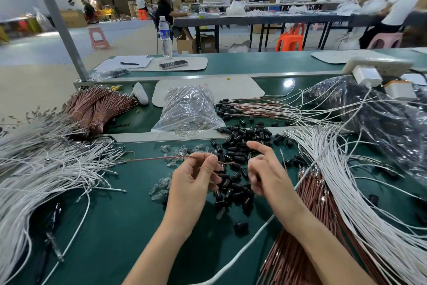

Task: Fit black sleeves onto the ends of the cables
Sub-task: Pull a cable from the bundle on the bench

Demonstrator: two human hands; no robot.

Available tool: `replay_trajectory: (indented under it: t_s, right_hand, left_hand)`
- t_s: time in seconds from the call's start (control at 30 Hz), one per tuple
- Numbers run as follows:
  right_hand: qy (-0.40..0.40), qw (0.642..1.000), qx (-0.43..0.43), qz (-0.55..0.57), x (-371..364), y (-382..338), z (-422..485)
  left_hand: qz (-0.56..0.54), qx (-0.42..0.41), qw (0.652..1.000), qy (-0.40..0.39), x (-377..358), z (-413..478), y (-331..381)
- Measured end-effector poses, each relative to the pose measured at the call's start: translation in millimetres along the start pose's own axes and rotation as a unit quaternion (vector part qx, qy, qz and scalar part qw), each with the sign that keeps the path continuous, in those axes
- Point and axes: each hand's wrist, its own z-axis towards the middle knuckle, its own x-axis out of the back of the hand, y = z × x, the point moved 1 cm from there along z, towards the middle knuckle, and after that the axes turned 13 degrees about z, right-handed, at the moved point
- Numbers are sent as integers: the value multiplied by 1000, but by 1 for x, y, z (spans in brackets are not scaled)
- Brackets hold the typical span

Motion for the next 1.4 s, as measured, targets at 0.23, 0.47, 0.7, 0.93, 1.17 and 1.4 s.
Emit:
replay_trajectory:
  t_s: [0.23,0.47,0.7,0.93,1.17,1.4]
  right_hand:
    - [42,953,-62,295,-1,-5,4]
    - [86,969,-48,224,-3,-7,2]
    - [21,997,29,66,-6,-9,-2]
    - [5,998,58,-17,-11,-7,-8]
    - [-6,999,-12,30,-7,-9,-5]
    - [19,1000,-1,3,-6,-5,-4]
  left_hand:
    - [-50,30,998,0,-1,1,0]
    - [-52,30,998,-21,-4,1,-1]
    - [-51,35,998,-27,-5,-1,1]
    - [-30,24,998,-51,-5,-4,3]
    - [7,8,998,-65,-7,-4,2]
    - [19,5,998,-67,-7,-6,2]
